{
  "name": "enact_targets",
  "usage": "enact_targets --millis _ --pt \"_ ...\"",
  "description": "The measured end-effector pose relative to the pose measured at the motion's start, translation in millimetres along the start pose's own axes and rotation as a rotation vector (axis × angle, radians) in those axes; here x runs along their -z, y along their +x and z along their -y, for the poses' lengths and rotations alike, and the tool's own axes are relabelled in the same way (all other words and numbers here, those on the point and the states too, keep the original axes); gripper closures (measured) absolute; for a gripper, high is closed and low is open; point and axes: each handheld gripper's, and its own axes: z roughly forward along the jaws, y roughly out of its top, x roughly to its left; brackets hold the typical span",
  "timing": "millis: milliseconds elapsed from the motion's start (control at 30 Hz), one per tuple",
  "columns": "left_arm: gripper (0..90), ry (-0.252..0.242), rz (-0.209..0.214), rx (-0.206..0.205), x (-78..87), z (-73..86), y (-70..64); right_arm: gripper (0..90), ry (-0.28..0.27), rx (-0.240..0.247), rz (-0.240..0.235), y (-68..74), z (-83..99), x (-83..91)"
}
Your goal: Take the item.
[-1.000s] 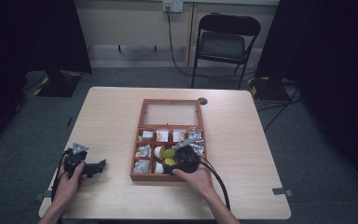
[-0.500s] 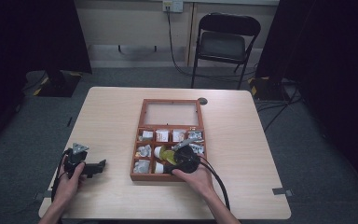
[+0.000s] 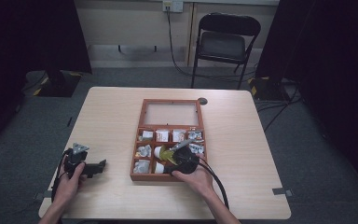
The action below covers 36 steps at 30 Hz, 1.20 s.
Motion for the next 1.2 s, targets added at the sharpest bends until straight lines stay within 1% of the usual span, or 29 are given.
enact_targets --millis 67,200,367,433,500,533,567,700,867,1067,1200 --pt "0.0 0.000 0.001 0.000 0.0 0.0 0.0 51.5 -0.022 -0.004 0.003 0.6 0.6 2.1" --pt "0.0 0.000 -0.001 0.000 0.0 0.0 0.0 51.8 -0.023 -0.006 0.002 0.1 1.5 2.2" --pt "0.0 0.000 0.000 0.000 -0.1 0.0 0.0 54.5 -0.051 -0.026 -0.009 -1.6 1.2 6.4" --pt "0.0 0.000 -0.001 0.000 0.0 0.0 0.0 54.7 -0.060 -0.032 -0.012 -2.8 1.3 8.9" --pt "0.0 0.000 -0.001 0.000 0.0 0.0 0.0 54.7 -0.076 -0.047 -0.037 -4.9 1.8 10.6" --pt "0.0 0.000 0.001 0.001 -0.1 0.0 -0.1 54.7 -0.083 -0.051 -0.037 -5.4 1.9 11.5" --pt "0.0 0.000 0.002 0.001 -0.1 0.0 -0.1 54.8 -0.089 -0.053 -0.031 -5.7 1.9 12.5" --pt "0.0 0.000 0.001 0.000 -0.1 0.0 0.0 54.7 -0.122 -0.049 -0.047 -5.6 0.6 16.3" --pt "0.0 0.000 0.002 0.001 -0.1 0.0 -0.1 54.7 -0.125 -0.050 -0.050 -7.3 1.1 16.3" --pt "0.0 0.000 0.001 0.001 -0.1 0.0 0.0 54.7 -0.149 -0.047 -0.060 -8.3 0.1 19.0" --pt "0.0 0.000 0.001 0.001 -0.1 0.0 0.0 54.7 -0.154 -0.055 -0.066 -9.9 0.3 21.0"
